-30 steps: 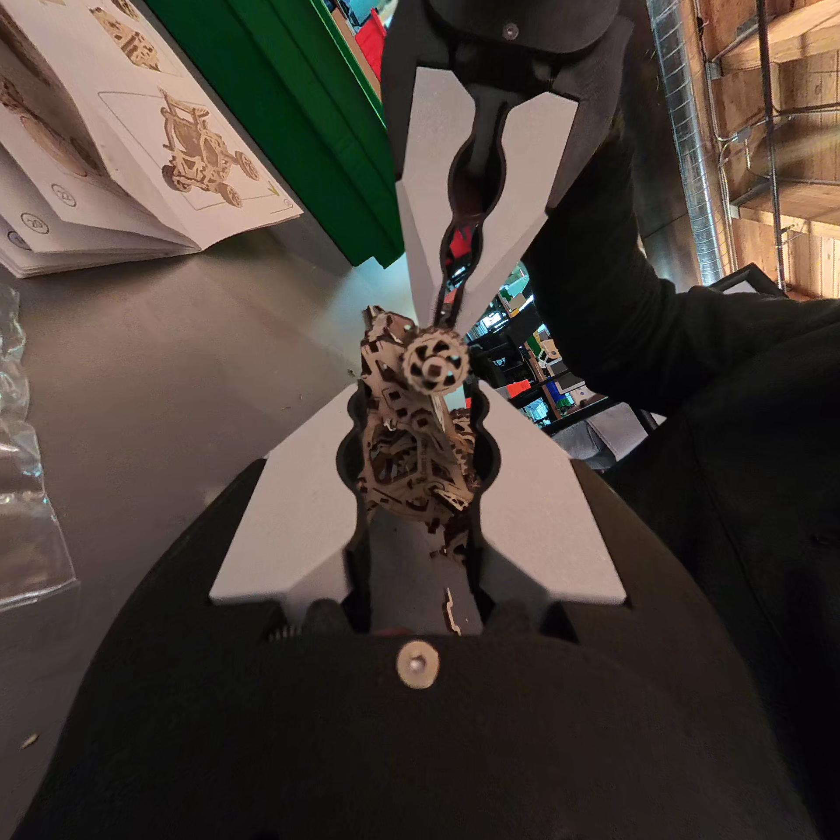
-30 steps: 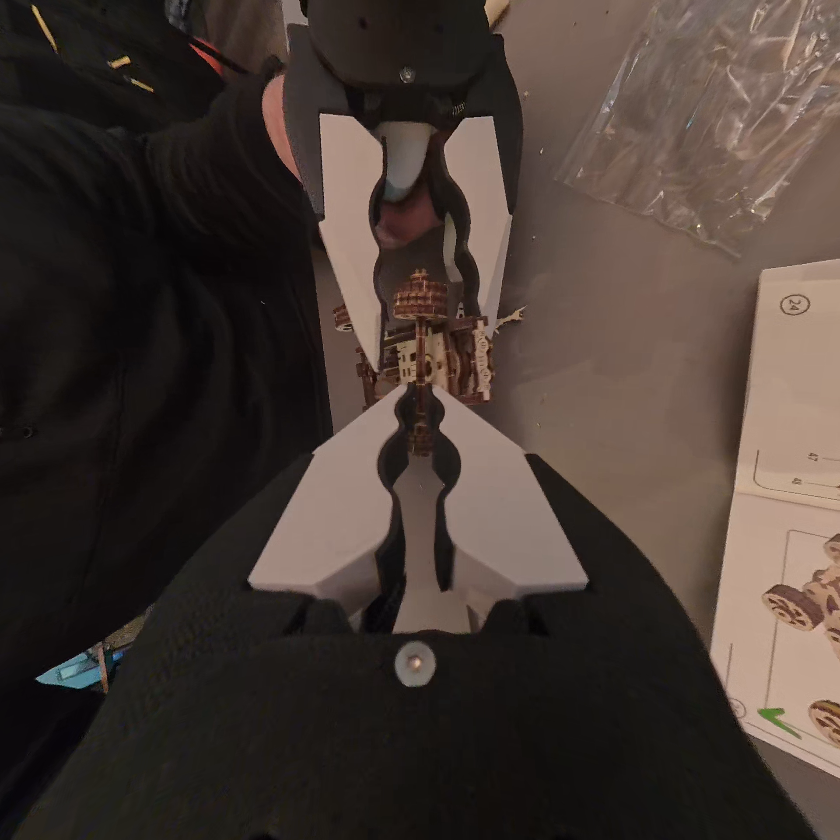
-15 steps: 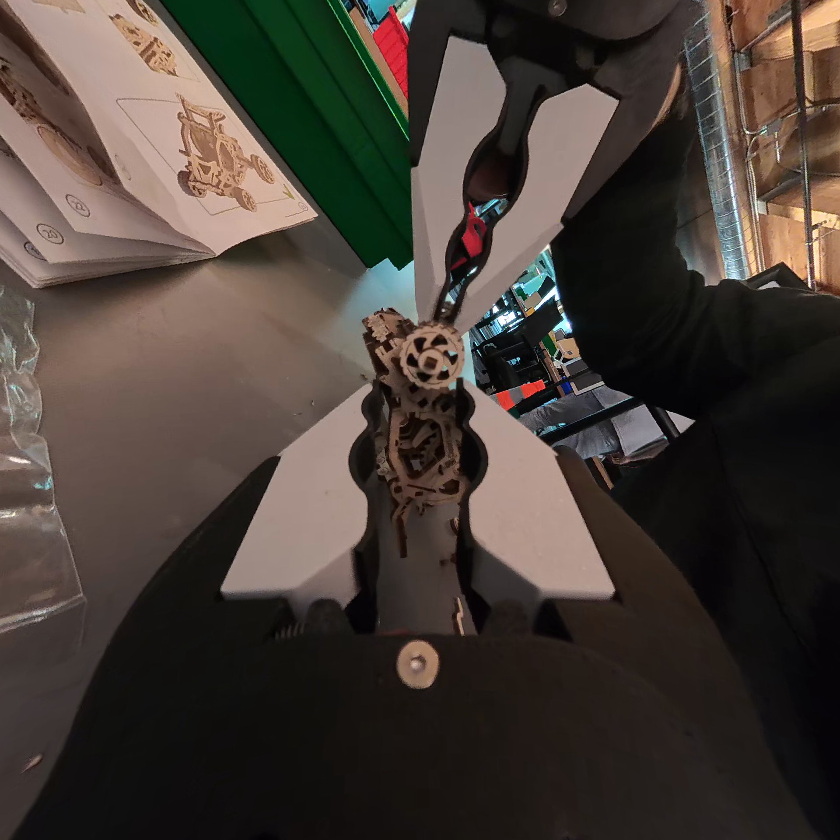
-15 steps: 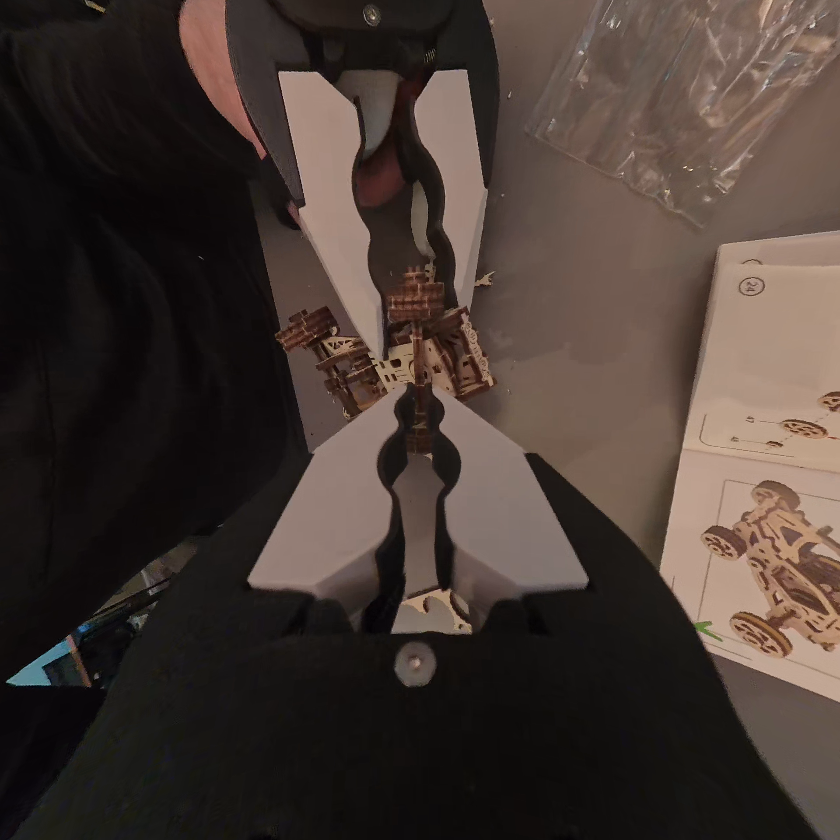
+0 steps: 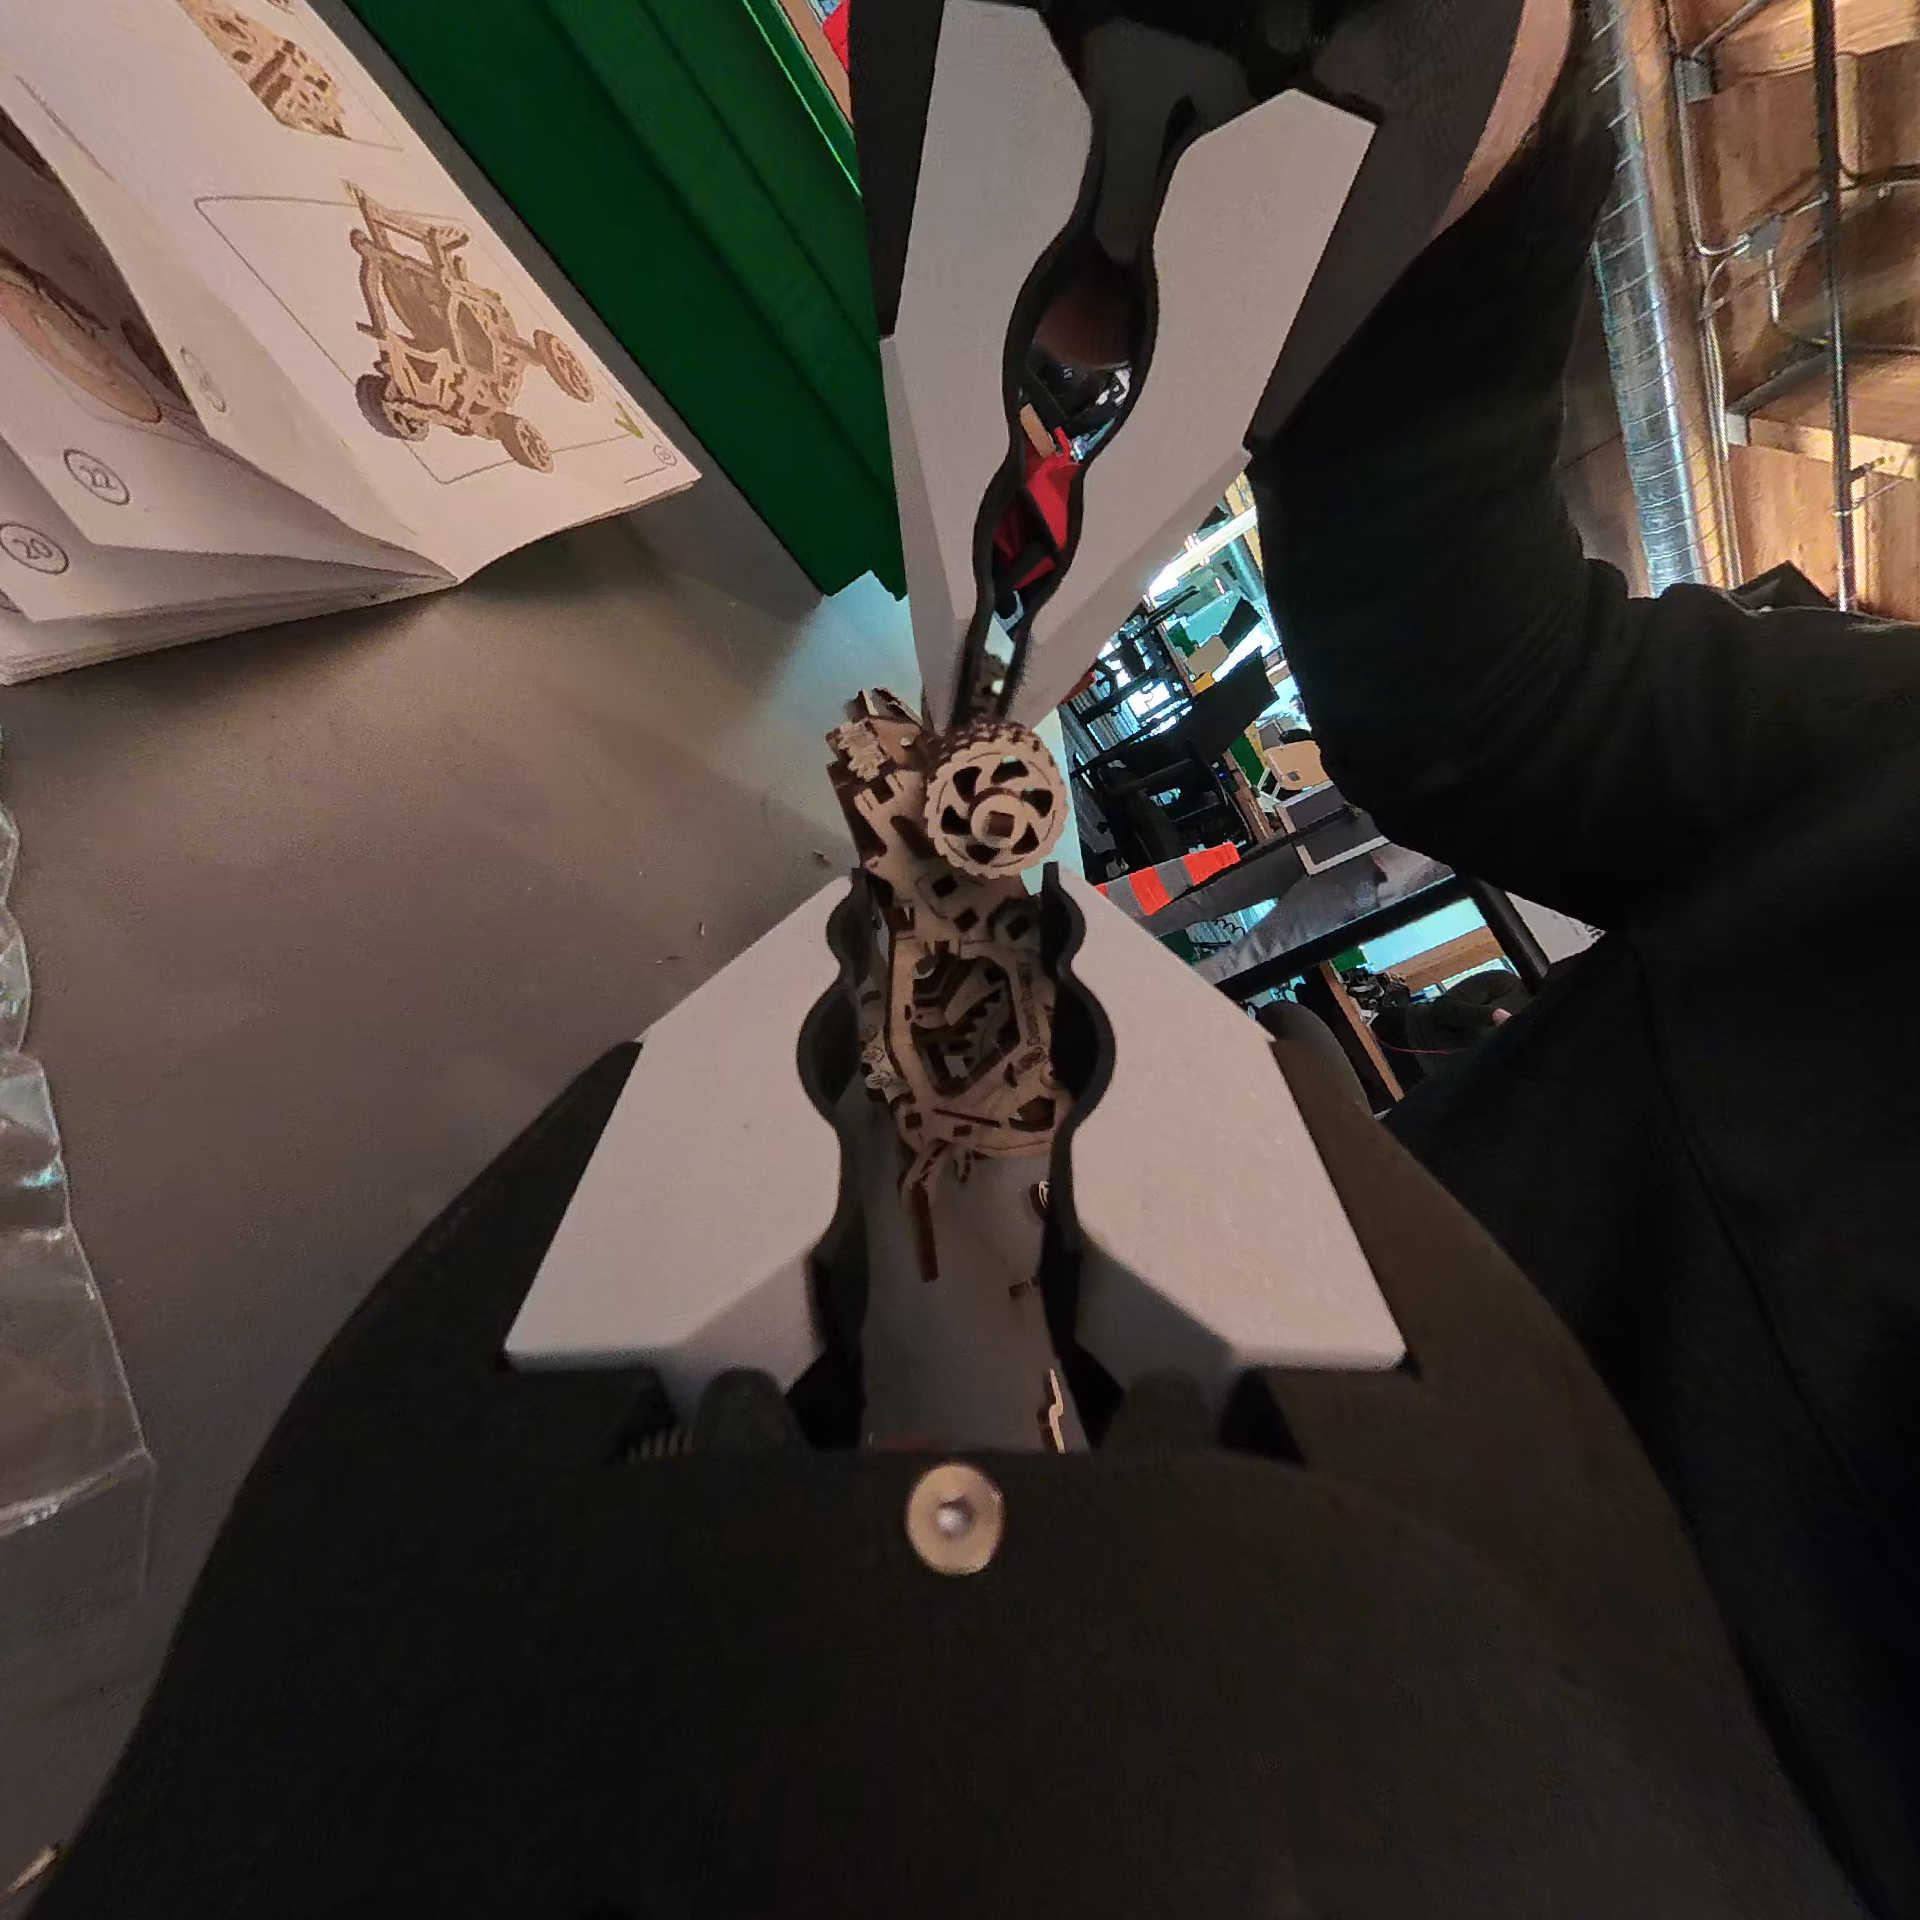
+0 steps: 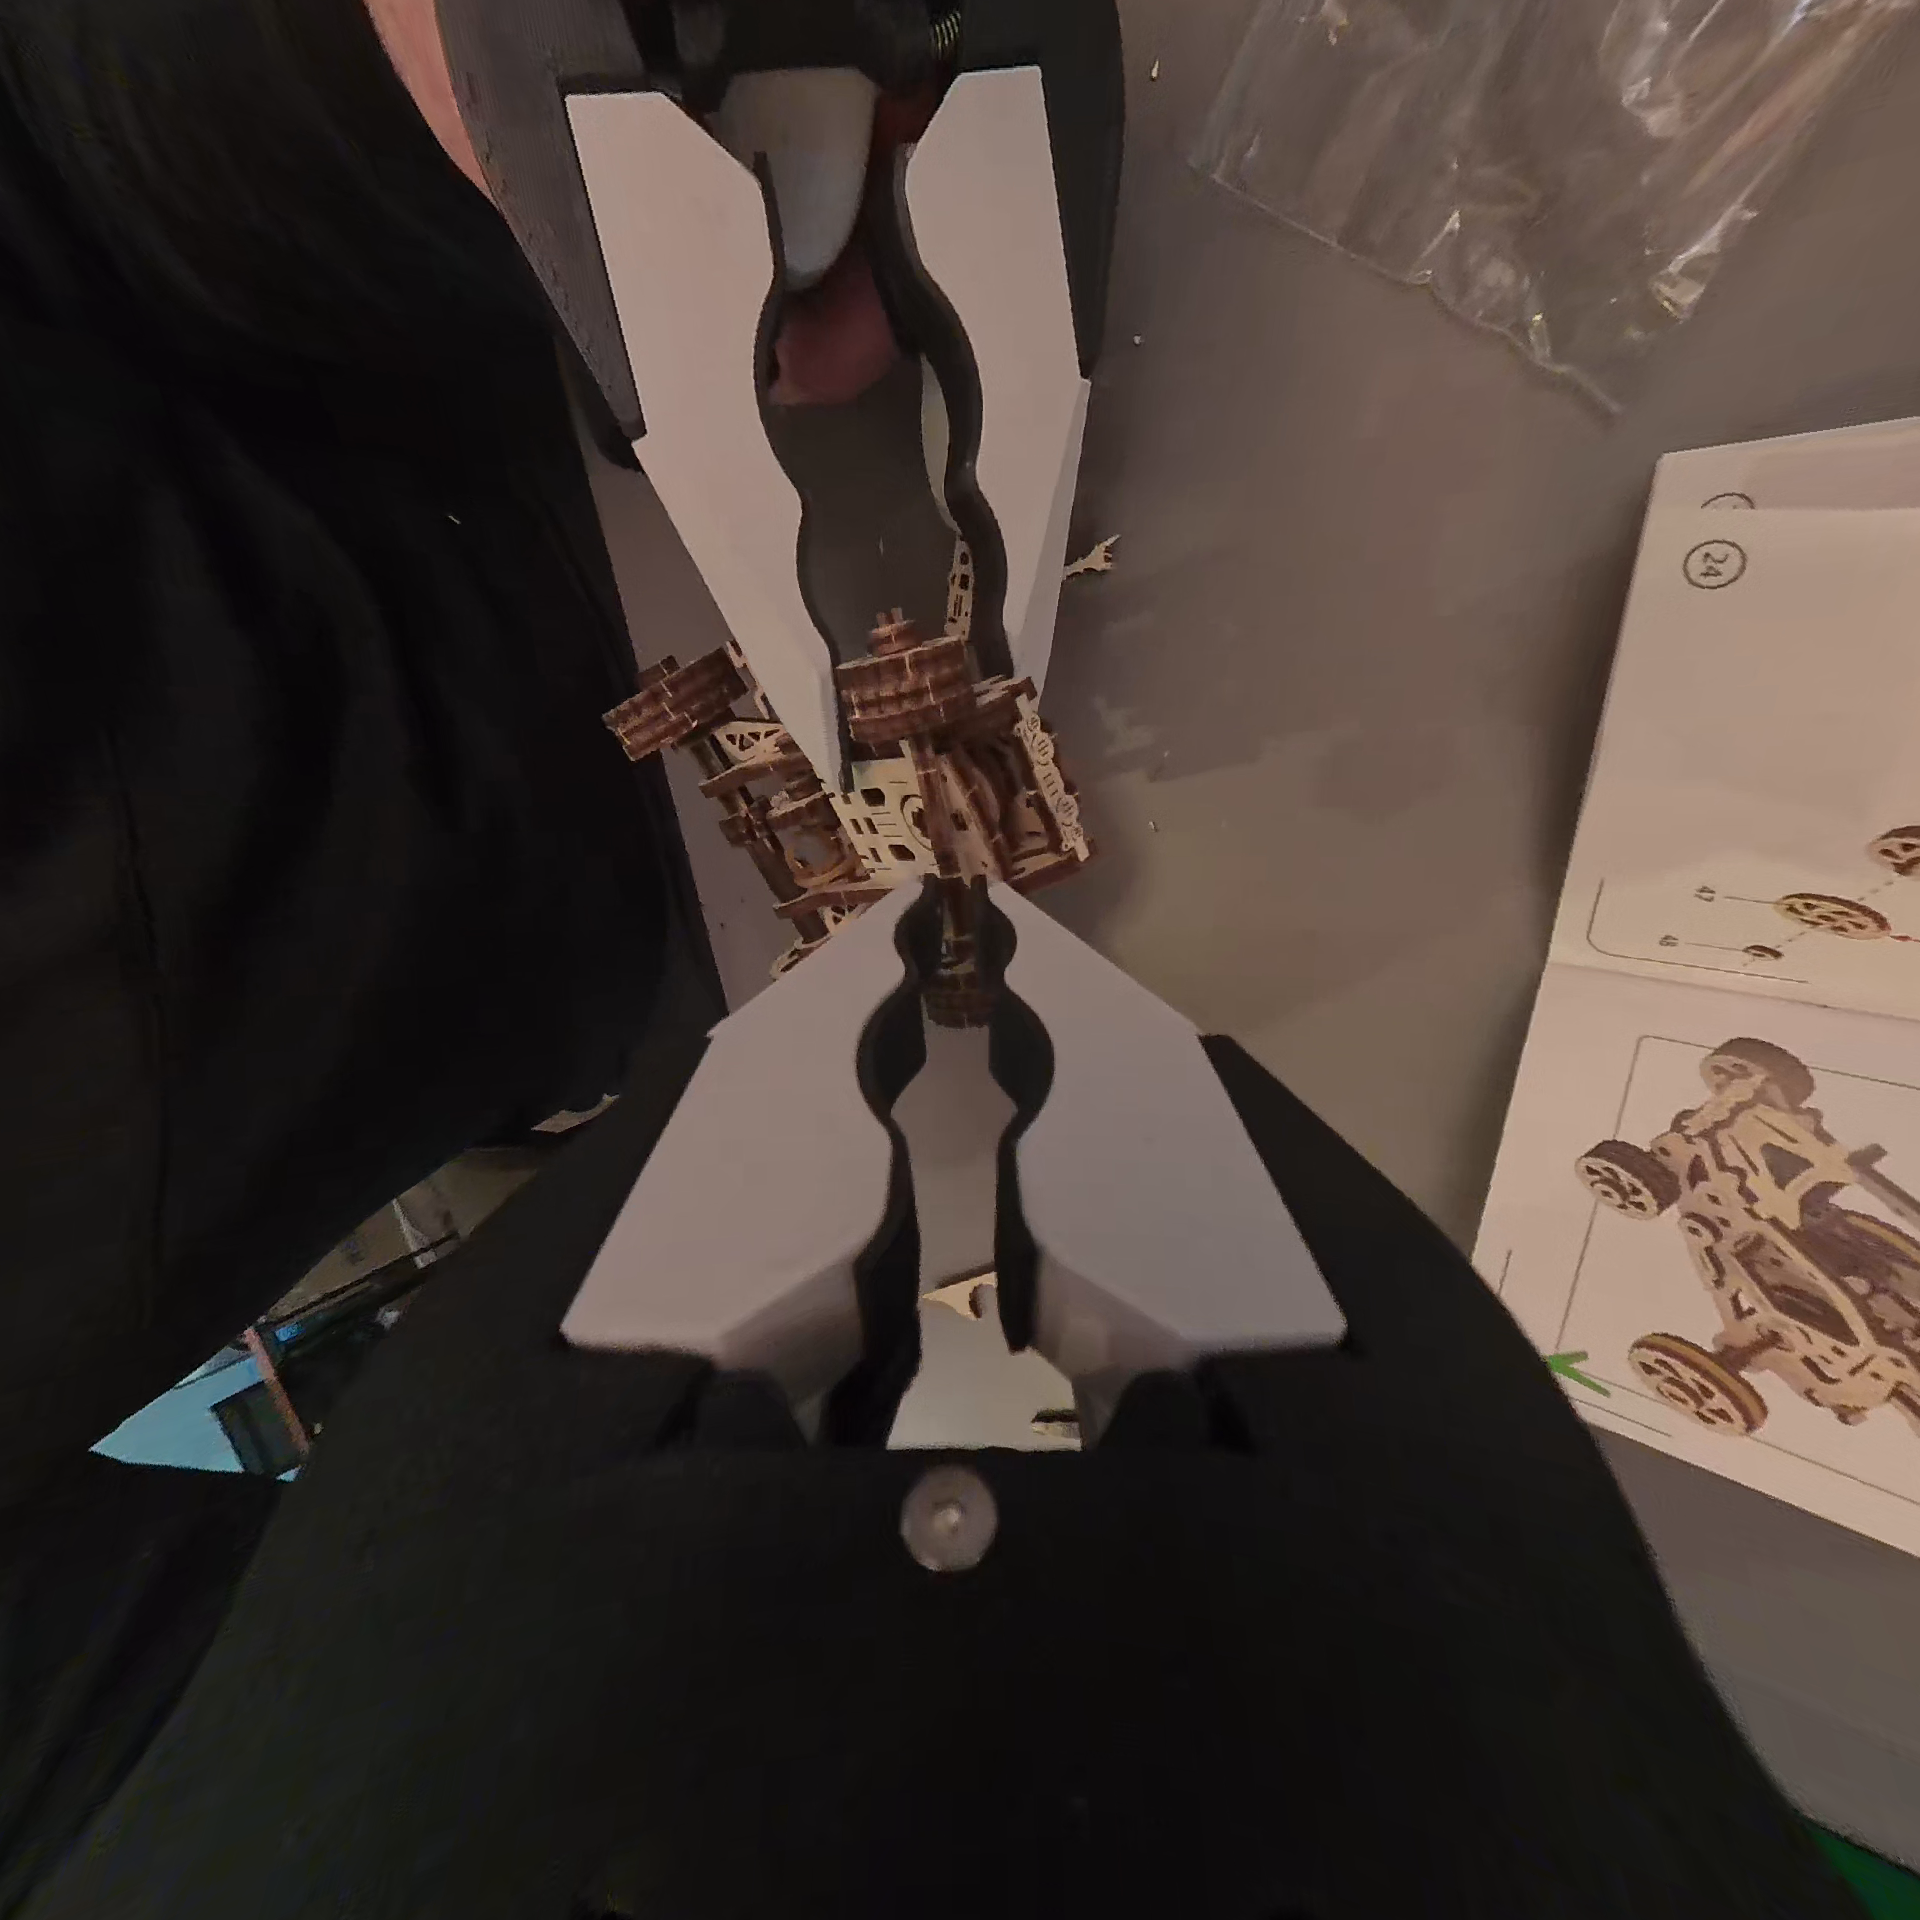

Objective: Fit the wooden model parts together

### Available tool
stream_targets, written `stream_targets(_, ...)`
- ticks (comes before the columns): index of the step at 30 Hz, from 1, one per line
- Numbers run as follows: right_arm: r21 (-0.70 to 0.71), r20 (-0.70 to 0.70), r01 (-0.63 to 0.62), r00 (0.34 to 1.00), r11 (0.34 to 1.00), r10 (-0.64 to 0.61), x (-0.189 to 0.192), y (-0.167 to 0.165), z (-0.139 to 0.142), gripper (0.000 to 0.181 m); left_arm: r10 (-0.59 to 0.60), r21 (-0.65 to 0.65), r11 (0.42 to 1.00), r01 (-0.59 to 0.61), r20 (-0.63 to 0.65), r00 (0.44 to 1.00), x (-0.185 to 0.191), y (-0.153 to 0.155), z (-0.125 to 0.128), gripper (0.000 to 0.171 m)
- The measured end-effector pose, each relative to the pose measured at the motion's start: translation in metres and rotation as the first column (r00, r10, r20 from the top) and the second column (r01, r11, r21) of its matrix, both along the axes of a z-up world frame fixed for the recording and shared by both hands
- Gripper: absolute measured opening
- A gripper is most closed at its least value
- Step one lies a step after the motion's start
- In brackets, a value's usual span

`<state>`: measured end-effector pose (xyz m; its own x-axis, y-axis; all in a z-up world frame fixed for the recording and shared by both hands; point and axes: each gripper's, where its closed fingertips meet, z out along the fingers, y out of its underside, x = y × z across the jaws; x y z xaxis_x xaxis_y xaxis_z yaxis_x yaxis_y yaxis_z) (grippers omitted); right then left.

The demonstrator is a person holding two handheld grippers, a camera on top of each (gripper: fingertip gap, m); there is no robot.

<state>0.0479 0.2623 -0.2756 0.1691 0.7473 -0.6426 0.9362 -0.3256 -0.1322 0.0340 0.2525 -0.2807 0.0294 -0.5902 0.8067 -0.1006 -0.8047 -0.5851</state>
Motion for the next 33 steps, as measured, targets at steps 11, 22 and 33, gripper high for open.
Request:
stream_targets(11,-0.077,-0.058,-0.051,0.997,0.996,0.047,0.004,-0.004,0.001,0.002,-0.045,0.030,0.999,0.045,-0.002,0.999,0.003,-0.005,0.001,0.029)
stream_targets(22,-0.107,-0.020,-0.108,0.994,0.988,0.106,0.005,-0.003,-0.010,0.001,-0.039,0.098,0.994,0.052,-0.125,0.991,0.005,-0.005,-0.011,0.051)
stream_targets(33,-0.185,-0.029,-0.109,0.994,0.977,0.106,-0.006,0.006,-0.027,0.000,0.071,0.134,0.990,-0.049,-0.165,0.984,-0.017,0.015,-0.015,0.058)
